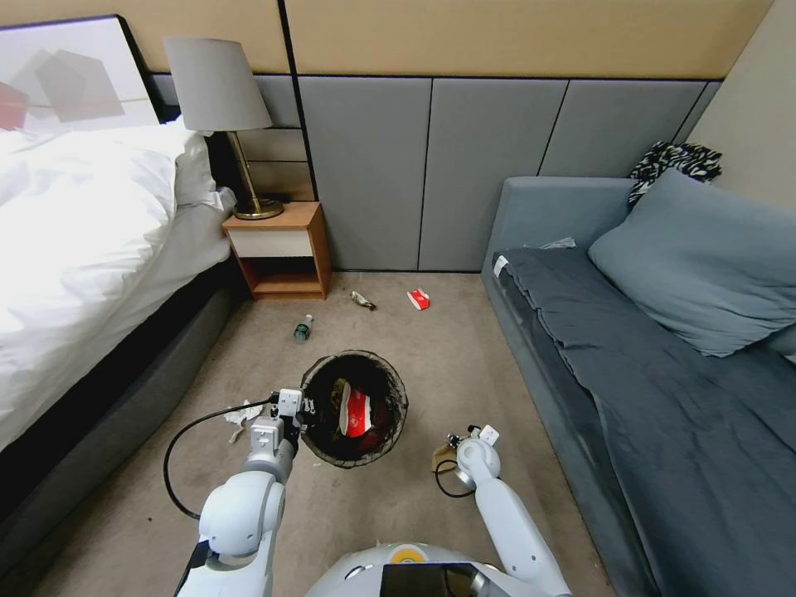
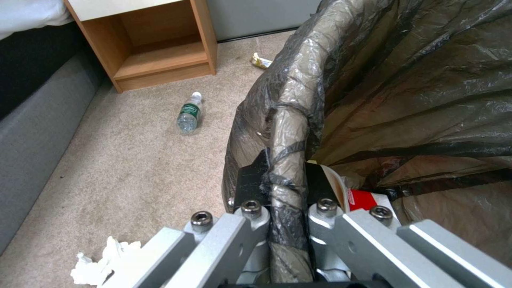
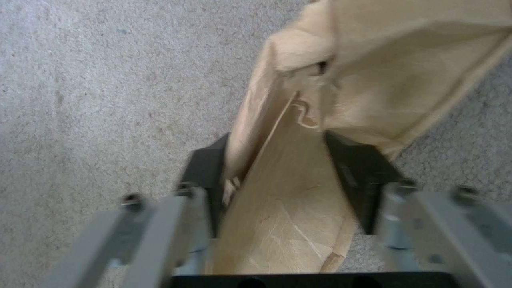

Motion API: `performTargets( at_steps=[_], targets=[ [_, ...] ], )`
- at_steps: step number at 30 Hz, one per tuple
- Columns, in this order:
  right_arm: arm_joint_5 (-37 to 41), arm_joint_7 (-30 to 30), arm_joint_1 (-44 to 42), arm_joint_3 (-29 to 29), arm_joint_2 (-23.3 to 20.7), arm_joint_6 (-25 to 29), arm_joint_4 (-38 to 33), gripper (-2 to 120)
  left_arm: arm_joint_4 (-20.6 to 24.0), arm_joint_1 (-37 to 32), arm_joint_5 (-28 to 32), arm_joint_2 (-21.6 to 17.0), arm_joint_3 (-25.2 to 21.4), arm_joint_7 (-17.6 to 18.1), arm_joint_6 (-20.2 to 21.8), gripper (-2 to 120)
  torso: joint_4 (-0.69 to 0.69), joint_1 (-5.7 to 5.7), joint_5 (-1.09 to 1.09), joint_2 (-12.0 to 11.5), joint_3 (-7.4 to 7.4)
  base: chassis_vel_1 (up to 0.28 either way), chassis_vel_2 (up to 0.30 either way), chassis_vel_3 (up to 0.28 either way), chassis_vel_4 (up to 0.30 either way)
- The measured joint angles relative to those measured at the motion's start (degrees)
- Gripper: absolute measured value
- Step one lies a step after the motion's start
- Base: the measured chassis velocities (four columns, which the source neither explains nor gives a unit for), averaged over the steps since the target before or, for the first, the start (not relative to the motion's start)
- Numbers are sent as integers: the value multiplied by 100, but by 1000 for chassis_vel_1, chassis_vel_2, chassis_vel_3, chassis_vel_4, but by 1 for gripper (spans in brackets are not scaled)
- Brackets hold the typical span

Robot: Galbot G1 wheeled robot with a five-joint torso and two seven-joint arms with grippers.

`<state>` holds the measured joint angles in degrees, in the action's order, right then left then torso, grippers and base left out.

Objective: Pick up the trash bin, then pick up the garbage from the floor and place it into the trash bin.

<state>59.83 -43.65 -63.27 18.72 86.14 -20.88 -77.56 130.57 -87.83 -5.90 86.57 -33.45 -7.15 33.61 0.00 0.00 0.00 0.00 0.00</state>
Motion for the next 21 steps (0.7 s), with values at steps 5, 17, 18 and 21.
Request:
performTargets(
  at_steps=[5, 17, 18, 21],
  targets=[
    [0, 0, 0, 0, 1, 2, 1, 44, 0, 0, 0, 0, 0, 0, 0, 1, 0, 0, 0, 0, 0, 0, 0, 0, 0],
    [-2, 0, 5, -1, 12, 19, 6, 0, -2, 7, 0, 0, -3, 0, -2, 1, 0, 0, 1, 0, 0, 0, 0, 0, 0],
    [-2, 0, 5, -1, 12, 21, 6, 0, -4, 10, 0, 0, -3, -1, -3, 1, -1, 0, 1, 0, 0, 0, 0, 0, 0],
    [-5, 0, 5, -1, 13, 23, 3, 0, -9, 15, 0, 0, -3, -1, -3, 1, 0, 0, 1, 0, 0, 0, 0, 0, 0]
  ],
)
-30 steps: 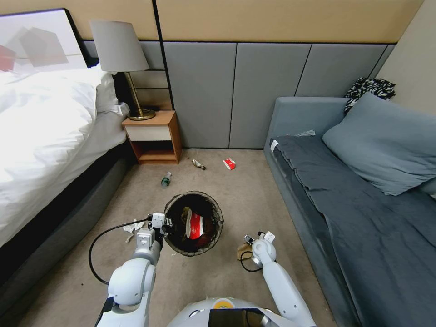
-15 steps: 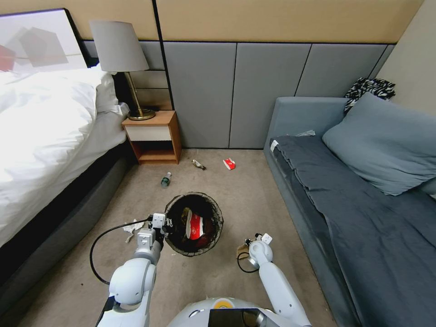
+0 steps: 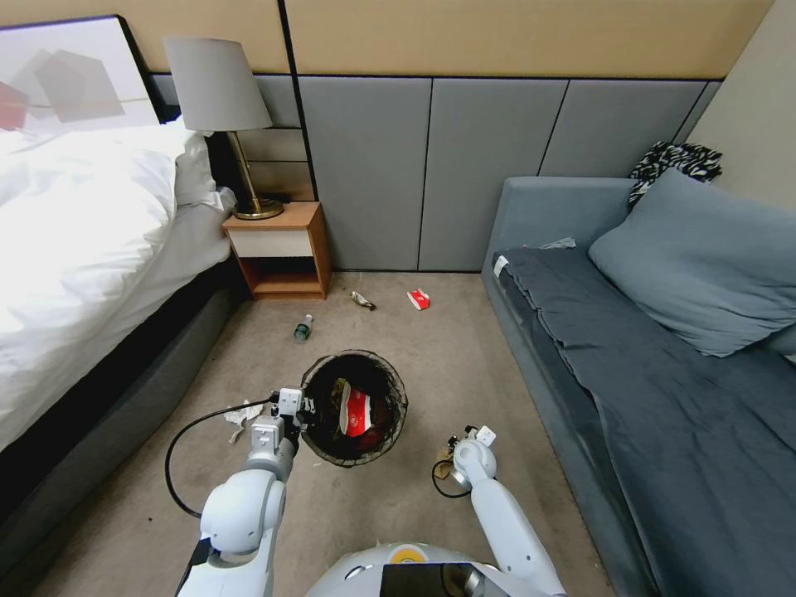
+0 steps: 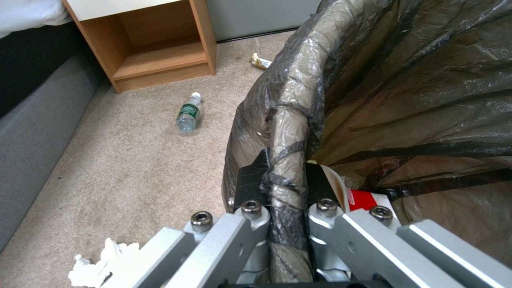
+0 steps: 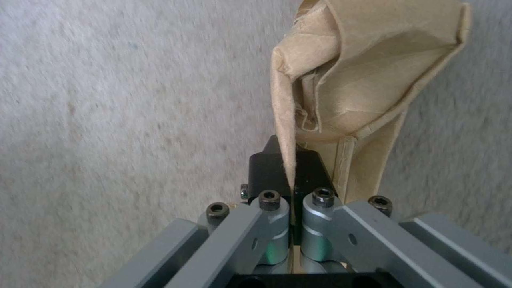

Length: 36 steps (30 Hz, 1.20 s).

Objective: Pick up the trash bin, then pick up the garbage from the floor and place it into the trash bin.

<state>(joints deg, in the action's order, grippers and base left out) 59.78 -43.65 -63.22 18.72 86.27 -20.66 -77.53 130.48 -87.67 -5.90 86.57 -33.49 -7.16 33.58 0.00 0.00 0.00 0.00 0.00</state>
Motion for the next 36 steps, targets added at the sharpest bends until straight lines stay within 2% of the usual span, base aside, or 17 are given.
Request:
performTargets(
  at_steps=[16, 19, 22, 23, 25, 26, 27, 30, 31, 34, 36],
  targets=[
    [-190, 138, -10, 48, -20, 101, -44, 0, -55, 48, 19, -6, 7, -7, -4, 1, 0, 0, 1, 0, 0, 0, 0, 0, 0],
    [-393, 271, -27, 108, -122, 166, -261, 0, -47, 43, 38, -12, 4, -8, -4, 1, -1, 0, 1, 0, 0, 0, 0, 0, 0],
    [-658, 570, -281, 176, -620, 82, -1418, 0, 8, 23, 70, -12, -21, -9, -1, 1, 0, 0, 2, 0, 0, 0, 0, 0, 0],
    [-658, 570, -281, 176, -620, 82, -1418, 0, 8, 23, 70, -12, -21, -9, -1, 1, 0, 0, 2, 0, 0, 0, 0, 0, 0],
    [-1150, 927, -550, 262, -1122, 64, -2497, 0, 47, 6, 84, -3, -36, -8, 2, 1, 1, 0, 1, 0, -1, 0, 0, 0, 0],
    [-1171, 999, -639, 308, -1300, 0, -2863, 0, 50, -5, 84, 8, -37, -9, 2, 1, 0, 0, 0, 0, -1, 0, 0, 0, 0],
    [-1171, 999, -639, 308, -1300, 0, -2863, 0, 50, -5, 84, 8, -37, -9, 2, 1, 0, 0, 0, 0, -1, 0, 0, 0, 0],
    [-1030, 1346, -870, 438, -1837, -243, -4006, 0, 55, -28, 79, 31, -36, -6, 2, 1, 0, 0, 0, 0, -1, 0, 0, 0, 0],
    [-1030, 1346, -870, 438, -1837, -243, -4006, 0, 55, -28, 79, 31, -36, -6, 2, 1, 0, 0, 0, 0, -1, 0, 0, 0, 0],
    [-1007, 1679, -1020, 455, -2271, -378, -4758, 0, 69, -37, 72, 32, -21, 3, 6, 1, 0, 0, 0, 0, -1, 0, 0, 0, 0],
    [-1017, 1776, -1056, 449, -2387, -411, -4971, 0, 67, -41, 71, 30, -18, 8, 9, 1, 0, 0, 0, 0, -1, 0, 0, 0, 0]
  ],
)
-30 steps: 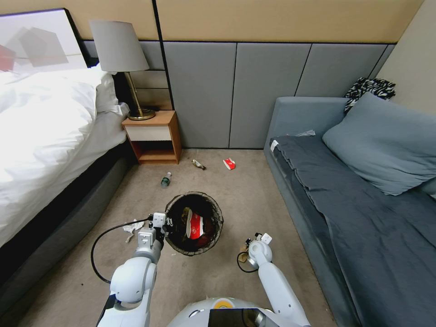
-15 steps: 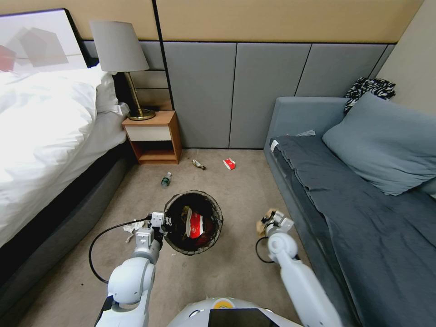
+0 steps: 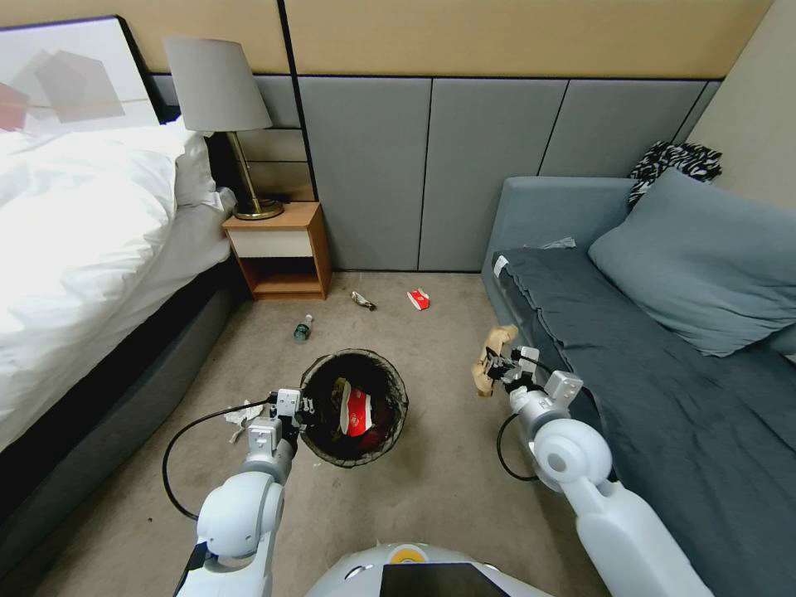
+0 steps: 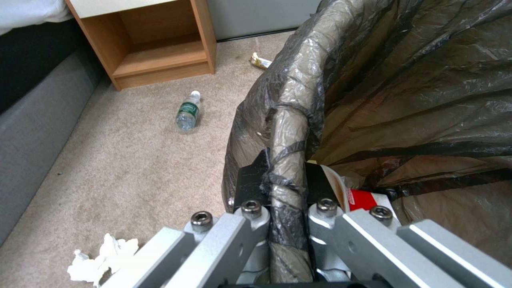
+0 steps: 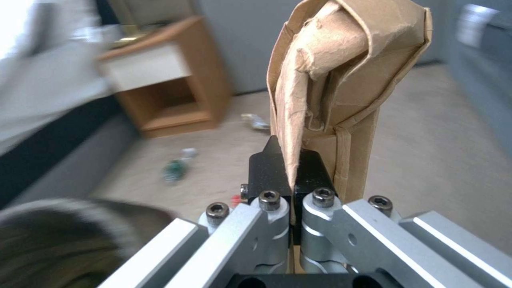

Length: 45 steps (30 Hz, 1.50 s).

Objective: Pick up the trash bin, then pick up the garbage from the floor and place it into the trash bin.

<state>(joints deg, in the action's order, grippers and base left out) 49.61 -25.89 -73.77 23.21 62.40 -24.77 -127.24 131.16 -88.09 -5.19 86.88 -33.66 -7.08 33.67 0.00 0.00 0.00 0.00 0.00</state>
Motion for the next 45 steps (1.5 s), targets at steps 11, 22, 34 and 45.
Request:
performTargets(
  at_steps=[11, 22, 34, 45],
  targets=[
    [238, 908, 3, -268, -602, -499, -1499, 0, 15, -59, -6, -3, 53, 14, 23, 1, -1, 0, 0, 0, 0, 0, 0, 0, 0],
    [231, 1563, 439, -971, -811, -800, -1645, 0, -23, 32, -46, -10, 239, 31, 83, 1, 0, 0, 0, 0, 0, 0, 0, 0, 0],
    [-97, 1782, 1079, -2298, -730, -804, -1522, 0, -33, 51, -71, 1, 318, 36, 103, 1, 0, 0, -1, 0, 1, 0, 0, 0, 0],
    [-247, 1725, 1165, -2657, -608, -816, -1173, 0, -33, 75, -71, 2, 328, 38, 116, 1, 0, 0, 0, 0, 1, 0, 0, 0, 0]
  ],
)
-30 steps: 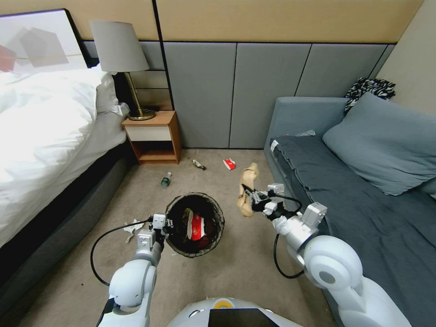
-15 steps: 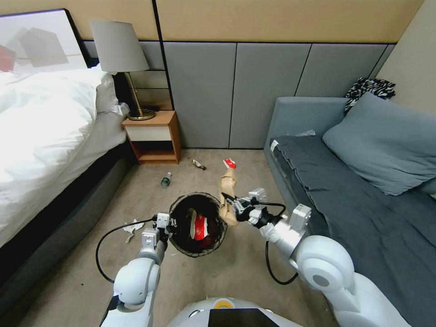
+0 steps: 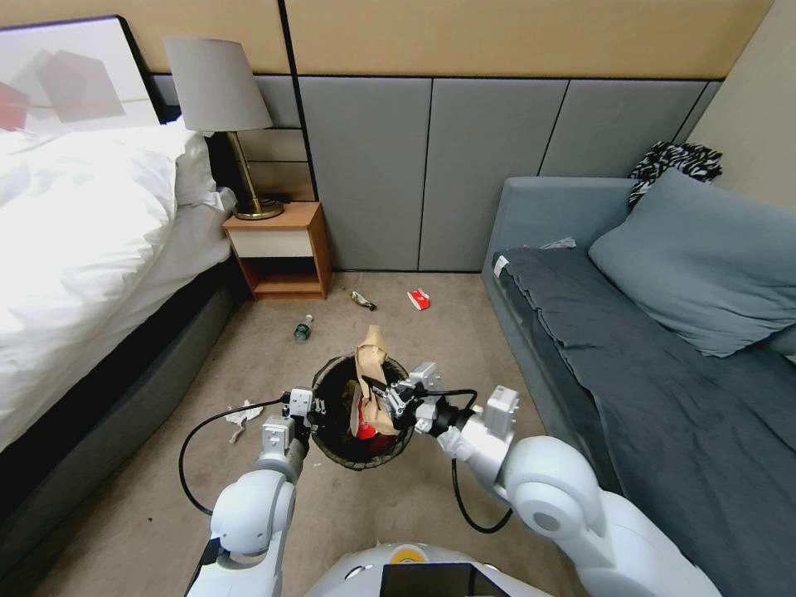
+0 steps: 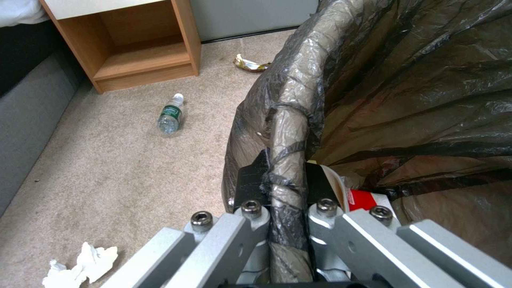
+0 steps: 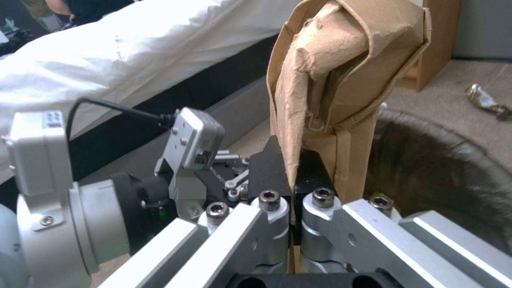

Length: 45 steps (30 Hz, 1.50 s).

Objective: Pick up the trash bin, then pick up the garbage from the floor and place it into the trash bin.

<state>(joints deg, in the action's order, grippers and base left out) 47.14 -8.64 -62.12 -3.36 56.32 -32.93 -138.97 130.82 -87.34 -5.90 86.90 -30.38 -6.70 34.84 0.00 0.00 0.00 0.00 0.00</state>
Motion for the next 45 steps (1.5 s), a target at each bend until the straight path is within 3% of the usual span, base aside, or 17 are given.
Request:
performTargets(
  at_steps=[11, 16, 18, 19, 22, 27, 34, 39, 45],
  targets=[
    [-144, -104, 201, -421, 216, 1, 394, 0, -41, 44, 9, -1, 5, 2, 7, 1, 0, 0, 0, 0, 0, 0, 0, 0, 0],
    [-515, -328, 257, -663, 480, -19, 826, 19, -41, 69, 36, -11, 25, 2, 17, 1, 0, 0, 0, 0, 0, 0, 0, 0, 0],
    [-350, -757, 265, -772, 620, -109, 937, 29, -33, 69, 45, -11, 23, 1, 20, 1, 0, 0, 0, 0, 0, 0, 0, 0, 0],
    [-350, -757, 265, -772, 620, -109, 937, 29, -33, 69, 45, -11, 23, 1, 20, 1, 0, 0, 0, 0, 0, 0, 0, 0, 0],
    [-193, -897, 259, -833, 704, -159, 940, 44, -35, 76, 49, -6, 24, -1, 22, 1, 0, 0, 0, 0, 0, 0, 0, 0, 0],
    [-188, -934, 239, -820, 706, -160, 881, 58, -48, 81, 36, 15, 50, -1, 22, 1, 0, 0, 0, 0, 0, 0, 0, 0, 0],
    [-195, -947, -5, -581, 534, -153, 600, 88, -69, 95, 12, 28, 66, -1, 25, 1, 0, 0, 1, 0, 0, 0, 0, 0, 0],
    [-314, -940, -252, -339, 394, -116, 352, 100, -112, 118, 2, 45, 68, -1, 26, 1, 0, 0, 1, 0, 0, 0, 0, 0, 0],
    [-447, -870, -654, 142, 194, -64, -56, 100, -156, 130, -2, 60, 50, -2, 26, 1, 0, 0, 1, 0, 0, 0, 0, 0, 0]
  ],
)
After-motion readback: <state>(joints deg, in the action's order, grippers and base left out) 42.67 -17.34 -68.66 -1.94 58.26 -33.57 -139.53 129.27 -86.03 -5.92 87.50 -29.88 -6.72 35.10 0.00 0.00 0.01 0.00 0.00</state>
